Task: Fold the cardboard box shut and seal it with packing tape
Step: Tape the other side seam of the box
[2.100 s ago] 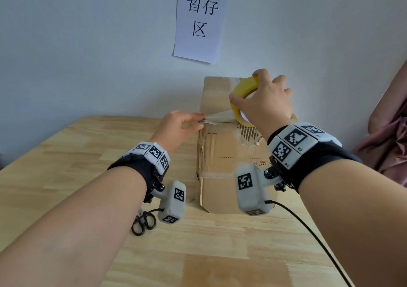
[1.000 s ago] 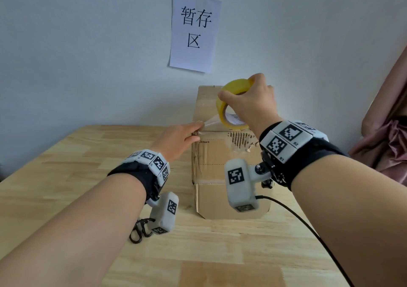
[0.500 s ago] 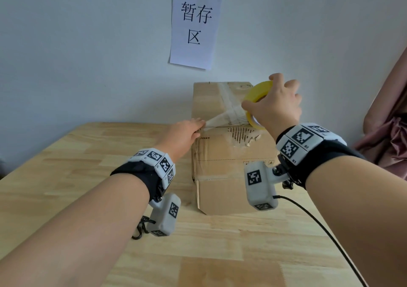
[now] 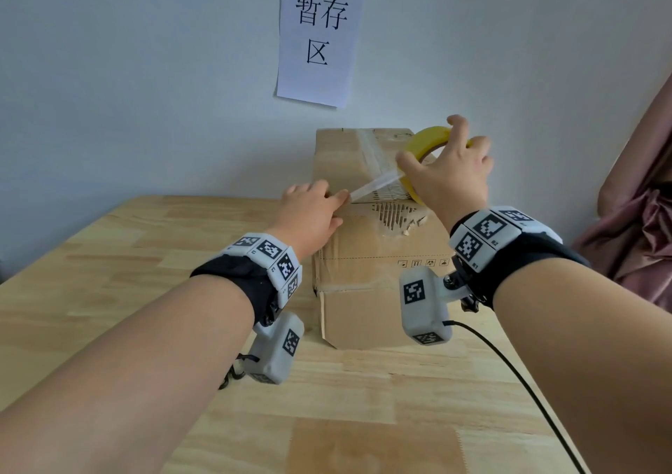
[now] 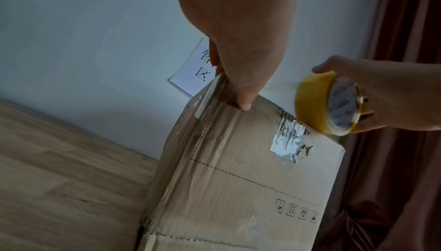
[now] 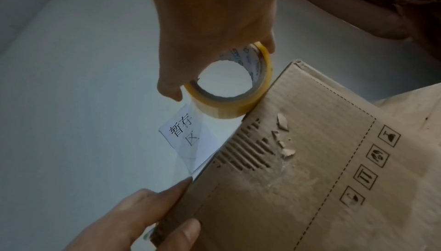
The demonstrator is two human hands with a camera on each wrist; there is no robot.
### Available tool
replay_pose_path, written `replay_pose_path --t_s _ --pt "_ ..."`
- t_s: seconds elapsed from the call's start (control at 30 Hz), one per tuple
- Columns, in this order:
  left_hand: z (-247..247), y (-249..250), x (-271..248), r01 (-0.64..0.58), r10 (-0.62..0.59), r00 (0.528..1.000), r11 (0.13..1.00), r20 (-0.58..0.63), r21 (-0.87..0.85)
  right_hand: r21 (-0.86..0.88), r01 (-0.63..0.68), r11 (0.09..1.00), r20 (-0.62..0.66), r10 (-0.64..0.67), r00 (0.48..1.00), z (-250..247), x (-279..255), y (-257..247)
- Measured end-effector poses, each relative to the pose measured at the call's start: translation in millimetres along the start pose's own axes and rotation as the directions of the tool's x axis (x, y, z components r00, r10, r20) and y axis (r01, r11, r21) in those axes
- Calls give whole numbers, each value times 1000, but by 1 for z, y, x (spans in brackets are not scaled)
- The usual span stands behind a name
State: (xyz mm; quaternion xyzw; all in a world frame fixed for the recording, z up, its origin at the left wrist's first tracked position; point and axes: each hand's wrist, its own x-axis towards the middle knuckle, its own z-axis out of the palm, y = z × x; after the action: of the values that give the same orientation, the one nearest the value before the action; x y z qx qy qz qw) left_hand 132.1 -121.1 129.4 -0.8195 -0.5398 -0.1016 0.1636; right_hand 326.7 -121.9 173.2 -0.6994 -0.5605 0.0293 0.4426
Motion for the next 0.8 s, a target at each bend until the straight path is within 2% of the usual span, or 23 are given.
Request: replay_pose_path --t_s 0.1,0.2,0.3,0.4,0.57,0.8 --pt "0 10 3 31 -33 999 997 21 75 47 -24 999 -3 25 1000 1 -2 5" --pt "1 15 6 50 -51 999 996 16 68 171 -84 982 36 79 996 0 -4 13" --pt "4 13 7 69 -68 997 997 32 -27 226 -102 969 56 91 994 0 -5 20" --pt "9 10 6 82 -64 994 973 90 -217 289 -85 954 58 72 996 0 -8 24" --pt "13 6 5 63 -46 997 955 64 -291 358 -50 933 69 26 997 -2 -7 27" --pt "8 -3 -2 92 -90 996 889 26 -448 309 -67 949 62 50 997 -3 -15 22"
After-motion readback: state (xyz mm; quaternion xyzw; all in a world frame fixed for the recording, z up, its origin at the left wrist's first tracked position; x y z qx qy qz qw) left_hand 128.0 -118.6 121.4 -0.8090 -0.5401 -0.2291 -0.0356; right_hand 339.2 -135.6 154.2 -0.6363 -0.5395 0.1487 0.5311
